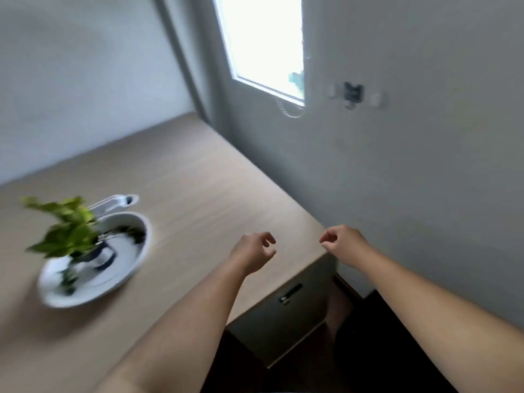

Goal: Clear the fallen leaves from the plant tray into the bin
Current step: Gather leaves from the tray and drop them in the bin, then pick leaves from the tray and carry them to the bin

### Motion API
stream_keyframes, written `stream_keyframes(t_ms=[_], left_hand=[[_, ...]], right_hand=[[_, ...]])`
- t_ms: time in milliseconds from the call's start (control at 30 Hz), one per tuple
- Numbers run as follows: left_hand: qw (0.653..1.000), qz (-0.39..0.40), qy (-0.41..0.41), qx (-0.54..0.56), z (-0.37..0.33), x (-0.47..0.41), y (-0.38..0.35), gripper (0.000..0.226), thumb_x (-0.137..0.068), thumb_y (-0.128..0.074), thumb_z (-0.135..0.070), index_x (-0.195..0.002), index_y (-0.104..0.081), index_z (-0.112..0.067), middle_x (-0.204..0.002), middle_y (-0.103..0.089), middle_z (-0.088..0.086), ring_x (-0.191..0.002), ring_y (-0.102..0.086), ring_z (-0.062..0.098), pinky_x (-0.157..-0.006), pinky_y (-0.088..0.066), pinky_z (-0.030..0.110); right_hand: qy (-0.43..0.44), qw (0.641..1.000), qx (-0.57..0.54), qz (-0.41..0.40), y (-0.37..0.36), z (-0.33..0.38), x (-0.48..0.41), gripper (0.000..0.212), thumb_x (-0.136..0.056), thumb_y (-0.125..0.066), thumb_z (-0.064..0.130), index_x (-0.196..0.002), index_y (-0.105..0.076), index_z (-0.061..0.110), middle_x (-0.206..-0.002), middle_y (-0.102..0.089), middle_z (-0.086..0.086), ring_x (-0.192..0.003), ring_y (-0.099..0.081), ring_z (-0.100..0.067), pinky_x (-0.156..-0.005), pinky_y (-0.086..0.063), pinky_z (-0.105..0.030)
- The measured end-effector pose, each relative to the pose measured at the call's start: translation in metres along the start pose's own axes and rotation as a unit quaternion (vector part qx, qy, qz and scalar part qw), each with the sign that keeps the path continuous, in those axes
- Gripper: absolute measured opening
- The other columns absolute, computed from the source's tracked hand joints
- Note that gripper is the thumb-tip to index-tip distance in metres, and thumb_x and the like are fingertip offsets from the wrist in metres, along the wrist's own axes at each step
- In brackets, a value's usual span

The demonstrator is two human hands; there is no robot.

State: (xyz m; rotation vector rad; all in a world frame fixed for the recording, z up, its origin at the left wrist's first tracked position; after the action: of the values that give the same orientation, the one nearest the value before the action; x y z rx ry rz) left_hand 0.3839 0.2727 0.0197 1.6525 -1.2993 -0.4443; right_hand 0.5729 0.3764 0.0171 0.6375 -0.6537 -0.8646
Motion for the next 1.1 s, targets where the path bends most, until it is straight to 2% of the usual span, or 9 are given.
stream_keyframes(t_ms=[233, 367, 467, 600, 800, 900, 967, 1033, 1100], left_hand=[[0.971, -0.116, 0.200, 0.054, 0.191, 0.100, 0.083, 0.020, -0.083, -0.059, -0.024, -0.100, -0.069, -0.019, -0.103, -0.072, 0.001, -0.097, -0.066, 0.019, -0.088, -0.052, 0.026], [0.952, -0.148, 0.259, 0.067, 0.283, 0.143, 0.112, 0.025, -0.083, -0.062, -0.021, -0.107, -0.065, -0.015, -0.114, -0.064, 0.007, -0.107, -0.059, 0.023, -0.095, -0.047, 0.029], [0.951, -0.153, 0.267, 0.041, 0.341, 0.160, 0.135, 0.040, -0.084, -0.063, -0.019, -0.122, -0.057, -0.010, -0.130, -0.051, 0.010, -0.123, -0.047, 0.024, -0.102, -0.035, 0.025], [0.956, -0.124, 0.266, -0.003, 0.414, 0.171, 0.162, 0.052, -0.083, -0.064, -0.018, -0.132, -0.049, -0.010, -0.140, -0.043, 0.008, -0.132, -0.037, 0.025, -0.109, -0.027, 0.025], [0.970, -0.051, 0.219, -0.093, 0.466, 0.159, 0.179, 0.057, -0.083, -0.062, -0.018, -0.138, -0.046, -0.022, -0.150, -0.037, -0.002, -0.141, -0.029, 0.020, -0.113, -0.024, 0.032], [0.972, -0.032, 0.203, -0.115, 0.469, 0.145, 0.178, 0.047, -0.086, -0.059, -0.018, -0.131, -0.054, -0.027, -0.145, -0.046, -0.005, -0.141, -0.031, 0.018, -0.115, -0.021, 0.039], [0.973, -0.042, 0.198, -0.112, 0.465, 0.136, 0.178, 0.036, -0.087, -0.057, -0.018, -0.123, -0.062, -0.026, -0.134, -0.057, -0.004, -0.133, -0.043, 0.018, -0.115, -0.020, 0.038], [0.977, -0.046, 0.175, -0.117, 0.457, 0.128, 0.172, 0.031, -0.088, -0.057, -0.022, -0.118, -0.065, -0.026, -0.126, -0.064, -0.005, -0.123, -0.052, 0.018, -0.110, -0.027, 0.034], [0.983, -0.047, 0.139, -0.114, 0.446, 0.121, 0.163, 0.030, -0.086, -0.061, -0.027, -0.116, -0.067, -0.027, -0.121, -0.066, -0.006, -0.118, -0.055, 0.018, -0.103, -0.034, 0.031]], right_hand=[[0.161, 0.981, 0.037, 0.102, -0.114, 0.173, -0.005, 0.016, -0.085, -0.059, 0.014, -0.092, -0.074, 0.013, -0.091, -0.069, -0.003, -0.083, -0.061, -0.018, -0.072, -0.044, -0.022], [0.211, 0.963, 0.080, 0.149, -0.194, 0.245, -0.004, 0.015, -0.082, -0.060, 0.014, -0.086, -0.074, 0.017, -0.080, -0.069, 0.001, -0.081, -0.064, -0.018, -0.076, -0.055, -0.031], [0.238, 0.949, 0.133, 0.157, -0.246, 0.294, -0.006, 0.019, -0.082, -0.059, 0.017, -0.095, -0.072, 0.020, -0.095, -0.073, 0.000, -0.094, -0.065, -0.021, -0.083, -0.055, -0.033], [0.294, 0.918, 0.205, 0.171, -0.314, 0.352, -0.007, 0.033, -0.082, -0.061, 0.019, -0.115, -0.064, 0.022, -0.120, -0.065, -0.001, -0.110, -0.059, -0.023, -0.090, -0.051, -0.034], [0.344, 0.868, 0.279, 0.227, -0.381, 0.385, 0.000, 0.042, -0.083, -0.059, 0.017, -0.124, -0.058, 0.025, -0.127, -0.060, 0.000, -0.117, -0.055, -0.023, -0.097, -0.047, -0.035], [0.334, 0.858, 0.303, 0.245, -0.393, 0.382, -0.008, 0.034, -0.082, -0.057, 0.014, -0.114, -0.063, 0.027, -0.116, -0.065, -0.001, -0.108, -0.059, -0.024, -0.088, -0.048, -0.032], [0.319, 0.856, 0.321, 0.251, -0.388, 0.380, -0.018, 0.032, -0.082, -0.061, 0.015, -0.111, -0.065, 0.028, -0.112, -0.067, -0.002, -0.105, -0.060, -0.023, -0.085, -0.049, -0.031], [0.307, 0.854, 0.358, 0.220, -0.374, 0.380, -0.028, 0.033, -0.084, -0.060, 0.013, -0.112, -0.065, 0.030, -0.114, -0.067, -0.002, -0.107, -0.060, -0.024, -0.089, -0.048, -0.031], [0.309, 0.842, 0.420, 0.140, -0.359, 0.381, -0.040, 0.037, -0.086, -0.050, 0.007, -0.112, -0.065, 0.029, -0.115, -0.067, -0.002, -0.113, -0.056, -0.025, -0.103, -0.040, -0.034]])
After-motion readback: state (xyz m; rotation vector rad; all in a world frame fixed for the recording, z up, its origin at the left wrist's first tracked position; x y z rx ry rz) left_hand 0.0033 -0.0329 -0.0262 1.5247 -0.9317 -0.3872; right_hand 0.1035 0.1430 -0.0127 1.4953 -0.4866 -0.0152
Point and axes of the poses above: each hand's wrist, its own x-axis away from the middle knuckle, its own y-axis out of the back of the hand, z = x × y, the point moved 5 cm from there along -x, towards the middle knuckle
